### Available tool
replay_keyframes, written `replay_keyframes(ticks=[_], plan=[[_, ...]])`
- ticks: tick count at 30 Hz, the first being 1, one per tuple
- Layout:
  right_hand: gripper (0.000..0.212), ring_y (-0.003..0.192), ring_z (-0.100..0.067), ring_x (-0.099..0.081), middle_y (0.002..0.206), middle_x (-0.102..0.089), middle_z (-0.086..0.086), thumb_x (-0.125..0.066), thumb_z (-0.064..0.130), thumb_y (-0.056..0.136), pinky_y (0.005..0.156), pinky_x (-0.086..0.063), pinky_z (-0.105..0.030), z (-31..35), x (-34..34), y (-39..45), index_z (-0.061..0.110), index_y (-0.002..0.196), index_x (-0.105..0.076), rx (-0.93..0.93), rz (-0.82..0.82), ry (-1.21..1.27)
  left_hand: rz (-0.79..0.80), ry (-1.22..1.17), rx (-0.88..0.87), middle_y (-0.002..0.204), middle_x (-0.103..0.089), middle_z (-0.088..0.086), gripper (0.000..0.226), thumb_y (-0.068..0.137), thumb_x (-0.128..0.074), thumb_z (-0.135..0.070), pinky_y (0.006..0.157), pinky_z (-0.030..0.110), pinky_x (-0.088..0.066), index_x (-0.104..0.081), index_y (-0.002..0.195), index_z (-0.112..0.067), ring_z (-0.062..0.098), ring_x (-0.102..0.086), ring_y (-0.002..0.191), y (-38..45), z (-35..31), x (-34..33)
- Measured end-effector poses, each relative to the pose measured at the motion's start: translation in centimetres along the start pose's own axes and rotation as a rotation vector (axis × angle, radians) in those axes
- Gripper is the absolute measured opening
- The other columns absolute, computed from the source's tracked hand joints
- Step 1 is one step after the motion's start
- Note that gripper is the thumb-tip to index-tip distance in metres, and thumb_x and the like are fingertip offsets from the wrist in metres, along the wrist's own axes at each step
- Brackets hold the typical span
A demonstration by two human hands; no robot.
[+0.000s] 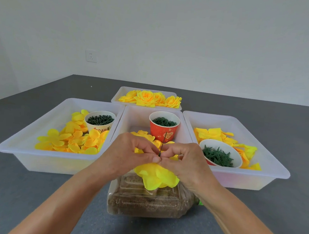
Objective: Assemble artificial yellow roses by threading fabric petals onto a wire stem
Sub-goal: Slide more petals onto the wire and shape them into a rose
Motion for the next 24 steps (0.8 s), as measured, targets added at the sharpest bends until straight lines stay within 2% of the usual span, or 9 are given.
replay_keyframes(ticks=[4,7,8,9,11,13,18,22,24], plan=[[0.02,0.098,-0.006,-0.062,0.103,-0.069,0.003,-0.078,0.009,0.072,0.066,-0.037,-0.003,-0.4,-0.3,-0.1,0.025,0.062,-0.068,-0.034,0.017,0.019,-0.02,-0.001,-0.014,0.074,-0.072,-0.004,0.007,0.066,-0.078,-0.025,0.073,0.016,-0.049,-0.075,0.068,-0.019,0.006,-0.065,0.075,-0.1,-0.1,0.1],[0.014,0.105,-0.007,-0.06,0.109,-0.068,0.003,-0.076,0.008,0.074,0.08,-0.043,-0.016,-0.8,-0.5,-0.4,0.022,0.074,-0.074,-0.065,0.049,0.07,-0.076,0.016,-0.006,0.071,-0.07,0.011,0.025,0.058,-0.073,-0.041,0.068,0.031,-0.046,-0.076,0.066,-0.017,0.021,-0.059,0.068,0.0,-0.1,0.4],[0.015,0.106,-0.007,-0.059,0.11,-0.067,0.004,-0.075,0.008,0.075,0.084,-0.044,-0.019,-0.9,-0.5,-0.6,0.023,0.078,-0.074,-0.071,0.063,0.063,-0.095,0.017,0.0,0.07,-0.068,0.015,0.028,0.058,-0.074,-0.041,0.064,0.031,-0.045,-0.075,0.066,-0.014,0.019,-0.055,0.064,0.0,-0.1,0.4],[0.017,0.107,-0.006,-0.058,0.111,-0.067,0.004,-0.075,0.008,0.076,0.088,-0.044,-0.022,-1.0,-0.5,-0.7,0.024,0.081,-0.075,-0.082,0.075,0.063,-0.105,0.01,0.008,0.068,-0.067,0.014,0.027,0.059,-0.076,-0.038,0.061,0.029,-0.043,-0.074,0.065,-0.012,0.013,-0.052,0.061,0.0,0.0,0.4],[0.02,0.107,-0.006,-0.059,0.111,-0.067,0.004,-0.076,0.007,0.075,0.09,-0.046,-0.024,-1.3,-0.4,-1.0,0.026,0.082,-0.075,-0.108,0.079,0.101,-0.104,-0.02,0.02,0.059,-0.064,-0.001,0.014,0.064,-0.08,-0.027,0.057,0.015,-0.039,-0.072,0.062,-0.015,0.001,-0.049,0.058,0.0,0.1,0.2],[0.022,0.105,-0.005,-0.06,0.108,-0.067,0.004,-0.078,0.007,0.072,0.088,-0.046,-0.022,-1.4,-0.1,-1.1,0.027,0.078,-0.075,-0.122,0.058,0.142,-0.087,-0.04,0.022,0.057,-0.062,-0.013,0.011,0.068,-0.08,-0.018,0.059,0.009,-0.039,-0.07,0.063,-0.019,-0.004,-0.05,0.058,0.0,0.2,-0.1],[0.021,0.105,-0.001,-0.059,0.108,-0.067,0.006,-0.081,0.008,0.067,0.077,-0.041,-0.01,-1.4,0.4,-0.7,0.027,0.072,-0.074,-0.088,0.011,0.091,-0.064,-0.086,0.06,0.063,-0.064,-0.013,0.012,0.07,-0.078,-0.013,0.065,0.013,-0.042,-0.071,0.065,-0.021,-0.002,-0.054,0.065,0.2,1.0,-0.4],[0.017,0.095,-0.002,-0.064,0.097,-0.07,0.008,-0.082,0.009,0.066,0.081,-0.049,-0.017,-1.5,0.5,0.1,0.023,0.069,-0.075,-0.113,0.125,0.142,-0.025,-0.1,0.098,0.065,-0.062,-0.01,0.013,0.071,-0.078,-0.012,0.063,0.015,-0.042,-0.069,0.063,-0.019,0.001,-0.053,0.064,0.3,1.3,-0.6],[0.012,0.094,-0.008,-0.066,0.093,-0.073,0.001,-0.08,0.009,0.068,0.084,-0.051,-0.022,-1.5,0.6,0.7,0.02,0.069,-0.076,-0.135,0.227,0.189,0.001,-0.074,0.099,0.066,-0.063,-0.008,0.014,0.072,-0.078,-0.012,0.063,0.017,-0.044,-0.07,0.062,-0.019,0.003,-0.054,0.065,0.5,1.0,-0.8]])
Point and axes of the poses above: each hand's wrist, its own y-axis towards the middle knuckle, its own x-axis out of the back of the hand, z = x × y, the point moved 9 cm from there along y, towards the middle knuckle
